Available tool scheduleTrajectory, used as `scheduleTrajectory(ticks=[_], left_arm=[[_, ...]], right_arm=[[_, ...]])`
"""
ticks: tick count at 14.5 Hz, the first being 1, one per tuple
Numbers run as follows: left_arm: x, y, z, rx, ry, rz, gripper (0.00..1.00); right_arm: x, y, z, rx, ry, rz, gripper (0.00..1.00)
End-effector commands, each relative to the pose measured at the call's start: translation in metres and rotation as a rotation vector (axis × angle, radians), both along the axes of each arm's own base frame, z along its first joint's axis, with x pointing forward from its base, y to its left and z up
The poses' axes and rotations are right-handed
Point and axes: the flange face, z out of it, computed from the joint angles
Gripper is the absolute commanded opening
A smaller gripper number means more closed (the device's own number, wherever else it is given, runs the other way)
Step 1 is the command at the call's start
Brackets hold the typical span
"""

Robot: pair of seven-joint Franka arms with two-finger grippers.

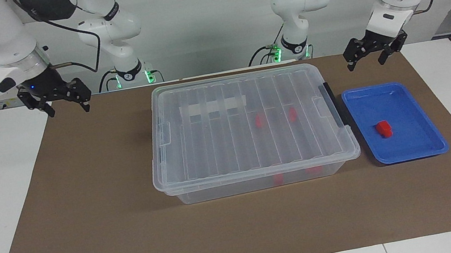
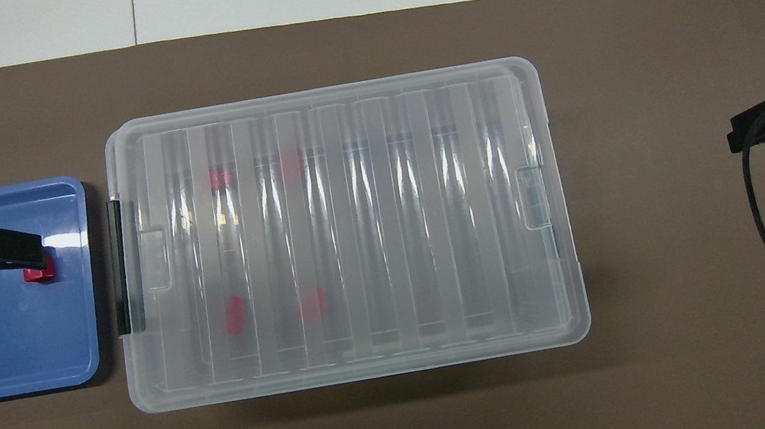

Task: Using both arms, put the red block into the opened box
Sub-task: 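Reach the right gripper to the edge of the clear lid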

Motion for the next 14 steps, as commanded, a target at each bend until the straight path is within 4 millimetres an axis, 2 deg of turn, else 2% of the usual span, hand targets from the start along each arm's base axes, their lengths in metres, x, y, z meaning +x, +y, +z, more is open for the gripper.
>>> scheduleTrajectory(ticks=[1,5,7,11,12,14], left_arm=[[-0.005,0.001,0.005,-0.011,0.006,0.013,1.0],[-0.005,0.001,0.005,-0.011,0.006,0.013,1.0],[-0.005,0.001,0.005,-0.011,0.006,0.013,1.0],[-0.005,0.001,0.005,-0.011,0.006,0.013,1.0],[-0.005,0.001,0.005,-0.011,0.007,0.013,1.0],[-0.005,0.001,0.005,-0.011,0.006,0.013,1.0]], right_arm=[[-0.009,0.001,0.0,-0.008,-0.005,-0.015,1.0],[-0.007,0.006,0.0,-0.007,-0.014,-0.011,1.0],[-0.006,0.026,-0.007,-0.004,-0.04,0.002,1.0],[-0.008,0.098,-0.044,0.005,-0.076,-0.016,1.0],[-0.007,0.108,-0.054,0.008,-0.085,-0.017,1.0],[-0.008,0.14,-0.077,0.03,-0.101,0.006,1.0]])
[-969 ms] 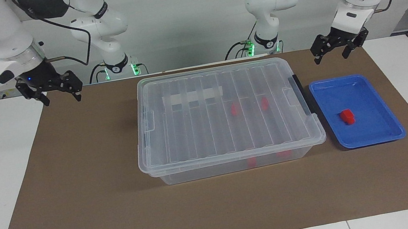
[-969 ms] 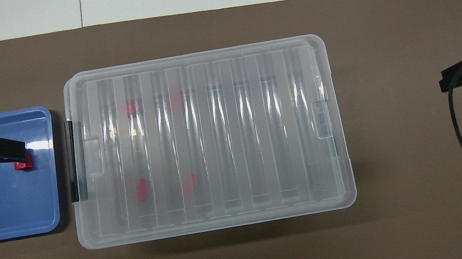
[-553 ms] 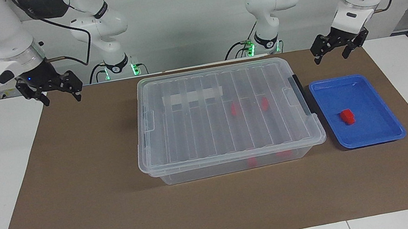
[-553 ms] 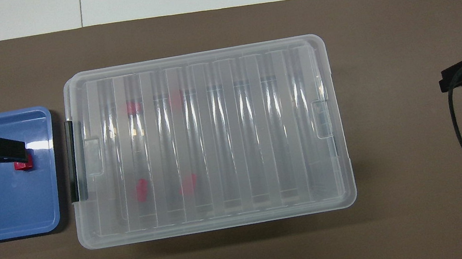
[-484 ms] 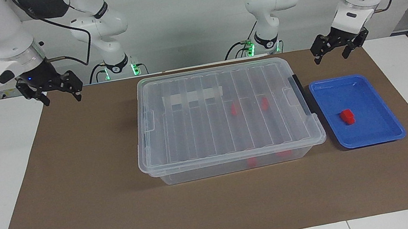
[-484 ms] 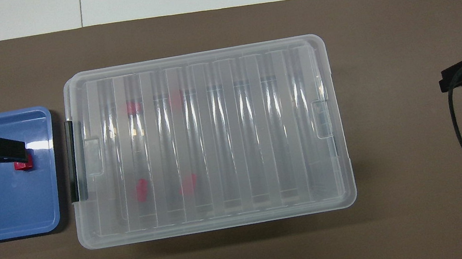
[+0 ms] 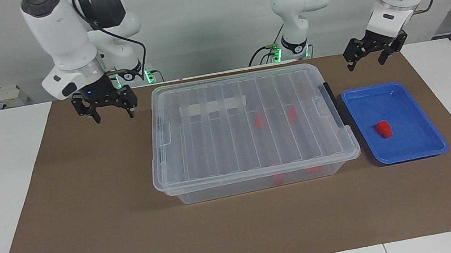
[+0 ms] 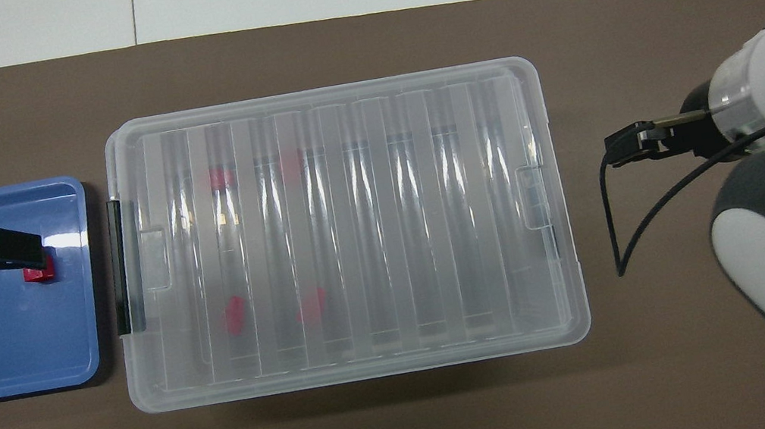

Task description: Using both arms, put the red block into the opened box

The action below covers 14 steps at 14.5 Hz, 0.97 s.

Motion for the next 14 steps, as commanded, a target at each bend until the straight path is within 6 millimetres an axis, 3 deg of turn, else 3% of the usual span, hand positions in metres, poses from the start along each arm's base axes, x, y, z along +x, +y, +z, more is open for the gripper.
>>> scheduleTrajectory(ticks=[1,3,6,13,14], left_arm=[[-0.005,0.001,0.005,-0.011,0.005,0.013,1.0],[-0.005,0.001,0.005,-0.011,0.005,0.013,1.0],[-0.006,0.001,0.003,-0.009,0.017,0.019,1.0],[-0.011,0.004,0.001,-0.011,0.01,-0.016,1.0],[-0.01,0.016,-0.001,-0.012,-0.005,-0.033,1.0]], right_arm=[[-0.01,0.024,-0.031,0.043,-0.025,-0.002,1.0],[-0.014,0.038,-0.048,0.045,-0.026,0.022,1.0],[-0.02,0.037,-0.079,0.039,-0.007,0.035,1.0],[-0.018,0.031,-0.107,0.032,-0.001,0.05,1.0],[-0.017,0.029,-0.109,0.028,-0.001,0.049,1.0]])
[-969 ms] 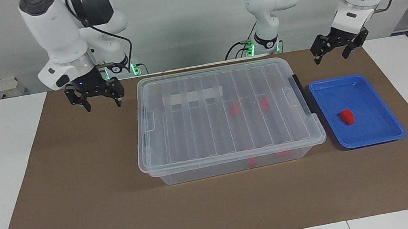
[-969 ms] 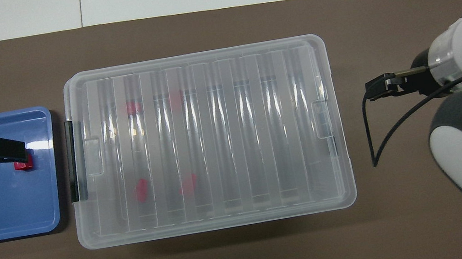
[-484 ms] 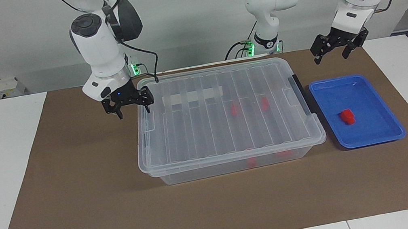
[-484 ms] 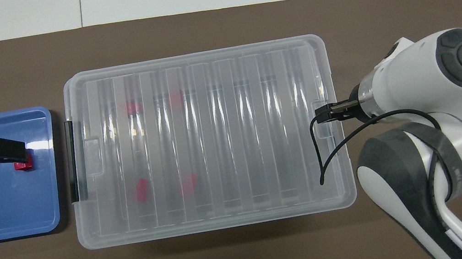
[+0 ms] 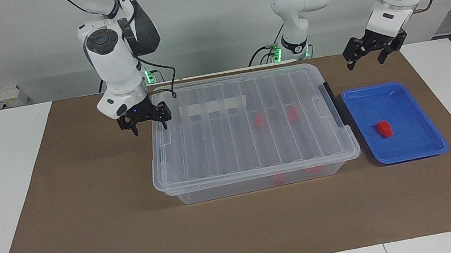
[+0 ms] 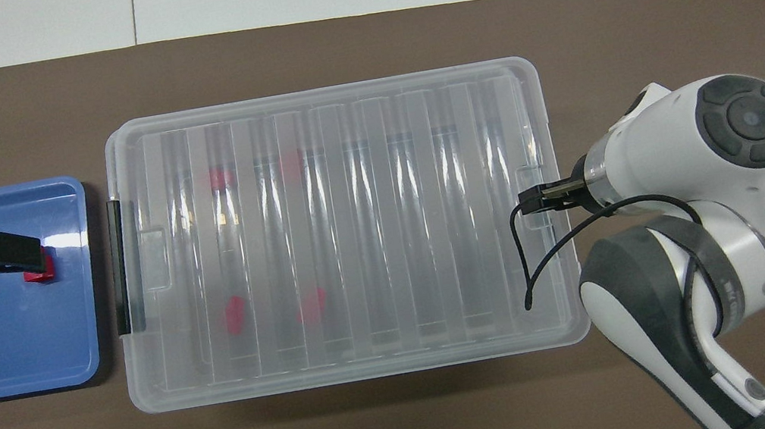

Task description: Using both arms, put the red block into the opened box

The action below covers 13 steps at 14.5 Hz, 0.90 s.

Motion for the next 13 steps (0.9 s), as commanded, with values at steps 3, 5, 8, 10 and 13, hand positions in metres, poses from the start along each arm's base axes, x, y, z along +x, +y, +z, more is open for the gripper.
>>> scheduleTrajectory(ticks=[3,5,8,10,13], left_arm=[[-0.005,0.056,-0.018,-0.01,-0.063,-0.123,1.0],[-0.006,0.08,-0.029,-0.005,-0.095,-0.096,1.0],[-0.007,0.09,-0.055,0.005,-0.114,-0.077,1.0],[-0.005,0.104,-0.069,0.01,-0.104,-0.05,1.0],[-0.005,0.131,-0.109,0.014,-0.127,0.046,1.0]], right_arm=[[0.004,-0.019,-0.006,0.0,-0.015,-0.008,1.0],[0.004,-0.02,-0.007,-0.004,-0.016,-0.009,1.0],[0.007,-0.03,-0.007,-0.029,-0.025,-0.011,1.0],[0.01,-0.037,-0.009,-0.034,-0.023,-0.021,1.0],[0.013,-0.048,-0.009,-0.062,-0.029,-0.01,1.0]])
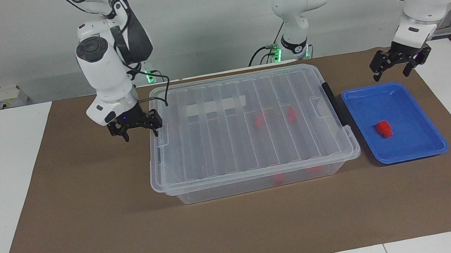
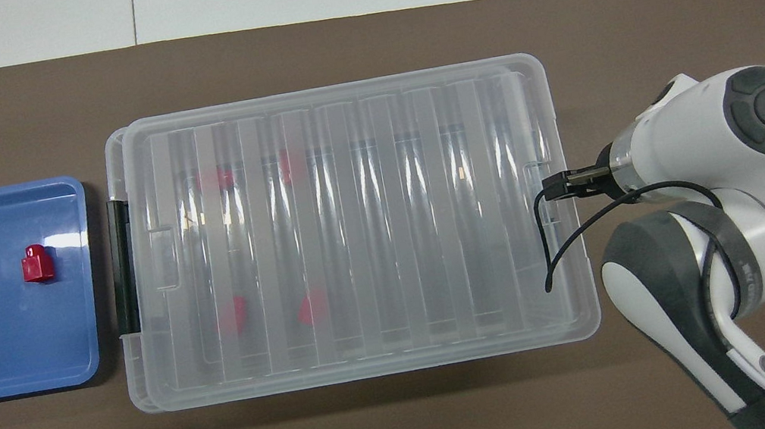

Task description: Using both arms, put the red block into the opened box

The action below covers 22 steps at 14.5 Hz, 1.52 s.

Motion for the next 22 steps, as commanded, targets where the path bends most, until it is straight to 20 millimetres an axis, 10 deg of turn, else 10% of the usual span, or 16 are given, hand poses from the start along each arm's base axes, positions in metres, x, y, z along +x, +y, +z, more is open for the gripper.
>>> scheduleTrajectory(ticks=[1,22], left_arm=[[-0.006,0.021,-0.042,0.006,-0.029,0.062,1.0],[0.036,0.036,-0.199,0.013,-0.089,0.063,1.0]], right_arm=[[0.005,-0.017,-0.005,-0.027,-0.015,0.02,1.0],[0.012,-0.104,-0.006,-0.073,0.01,-0.099,1.0]])
